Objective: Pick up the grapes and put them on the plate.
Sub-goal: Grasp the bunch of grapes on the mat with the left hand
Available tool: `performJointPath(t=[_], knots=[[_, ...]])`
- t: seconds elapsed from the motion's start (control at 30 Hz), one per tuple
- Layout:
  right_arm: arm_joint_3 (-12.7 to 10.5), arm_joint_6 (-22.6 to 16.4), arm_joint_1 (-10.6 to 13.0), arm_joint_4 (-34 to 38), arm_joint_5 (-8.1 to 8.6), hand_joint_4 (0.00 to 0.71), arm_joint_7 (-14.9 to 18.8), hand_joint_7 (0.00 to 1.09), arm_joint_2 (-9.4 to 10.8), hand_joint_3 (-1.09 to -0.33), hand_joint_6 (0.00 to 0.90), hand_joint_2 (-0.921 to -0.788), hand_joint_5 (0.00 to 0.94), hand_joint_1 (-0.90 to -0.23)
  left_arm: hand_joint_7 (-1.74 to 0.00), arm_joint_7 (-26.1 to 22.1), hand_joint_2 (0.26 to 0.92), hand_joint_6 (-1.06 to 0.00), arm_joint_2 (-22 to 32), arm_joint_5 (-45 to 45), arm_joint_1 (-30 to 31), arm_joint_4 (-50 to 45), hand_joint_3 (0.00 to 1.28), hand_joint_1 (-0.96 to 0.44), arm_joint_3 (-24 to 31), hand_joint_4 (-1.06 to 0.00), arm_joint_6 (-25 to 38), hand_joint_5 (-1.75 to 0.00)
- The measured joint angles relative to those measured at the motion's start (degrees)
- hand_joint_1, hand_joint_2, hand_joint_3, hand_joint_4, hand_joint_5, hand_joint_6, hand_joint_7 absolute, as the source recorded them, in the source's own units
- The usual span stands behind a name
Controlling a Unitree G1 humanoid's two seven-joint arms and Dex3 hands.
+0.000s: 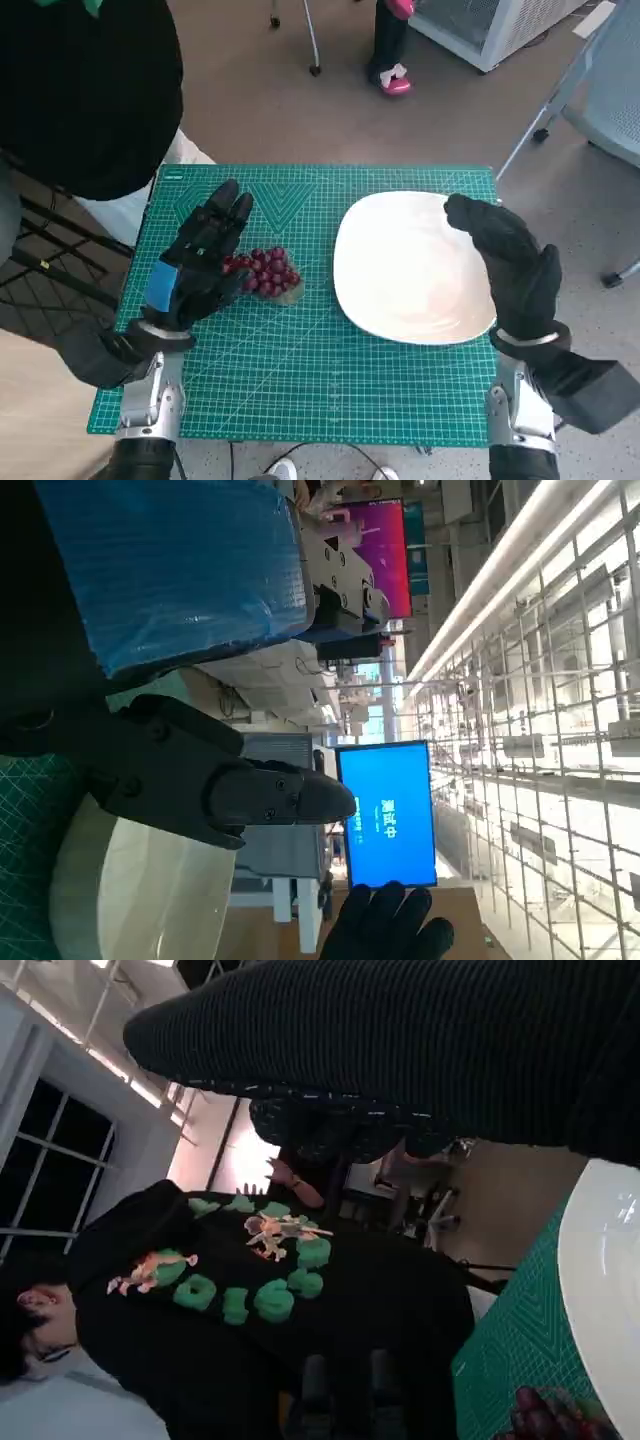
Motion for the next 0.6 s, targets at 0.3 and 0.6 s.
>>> performJointPath(t=[0.3, 0.6], knots=[[0.0, 0.0, 0.0, 0.1, -0.1, 0.368, 0.0, 0.02, 0.0, -0.793, 0.199, -0.921, 0.001, -0.615, 0.0, 0.3, 0.921, -0.33, 0.0, 0.0, 0.0, 0.0, 0.28, -0.52, 0.0, -0.2, 0.0, 0.0], [0.2, 0.5, 0.2, -1.0, -0.21, 0.368, -0.6, 0.02, 0.0, -0.793, 0.199, -0.921, 0.001, -0.618, 0.0, 0.3, 0.921, -0.33, 0.0, 0.0, 0.0, -0.1, 0.29, -0.52, 0.0, -0.2, 0.0, 0.0]])
